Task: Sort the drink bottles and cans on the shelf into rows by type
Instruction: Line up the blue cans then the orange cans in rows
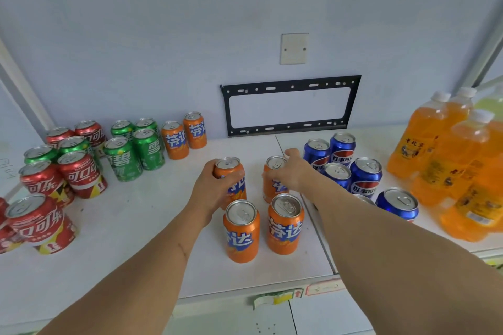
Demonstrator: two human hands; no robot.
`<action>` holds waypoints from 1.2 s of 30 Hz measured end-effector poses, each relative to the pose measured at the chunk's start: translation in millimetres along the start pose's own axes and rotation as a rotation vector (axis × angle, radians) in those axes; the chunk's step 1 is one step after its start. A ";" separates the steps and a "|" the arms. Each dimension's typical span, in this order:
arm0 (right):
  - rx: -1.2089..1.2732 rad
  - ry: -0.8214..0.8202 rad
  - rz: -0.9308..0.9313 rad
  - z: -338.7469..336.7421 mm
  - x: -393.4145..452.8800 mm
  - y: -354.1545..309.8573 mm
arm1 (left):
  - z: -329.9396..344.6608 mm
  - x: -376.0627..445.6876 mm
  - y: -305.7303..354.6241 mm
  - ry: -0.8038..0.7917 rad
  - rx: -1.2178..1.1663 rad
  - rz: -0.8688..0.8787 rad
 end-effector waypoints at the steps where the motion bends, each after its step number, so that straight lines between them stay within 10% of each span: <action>1: -0.015 0.014 -0.025 -4.1 -1.0 -3.6 | 1.5 -0.7 0.1 -0.018 0.017 0.004; 17: -0.408 -0.041 -0.219 -23.5 -18.5 -12.2 | 20.3 -14.4 14.9 -0.196 0.053 -0.010; 36: -0.526 -0.124 -0.444 33.8 72.2 -120.0 | -80.3 64.3 57.4 0.235 0.229 0.108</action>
Point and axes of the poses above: each hand's wrist, its own x-axis towards the middle knuckle, its own z-axis out of the palm, y = z × x, the point moved 7 cm from there along x, towards the middle knuckle, and after that the axes turned 2 degrees about -z, right-handed, at the moved point
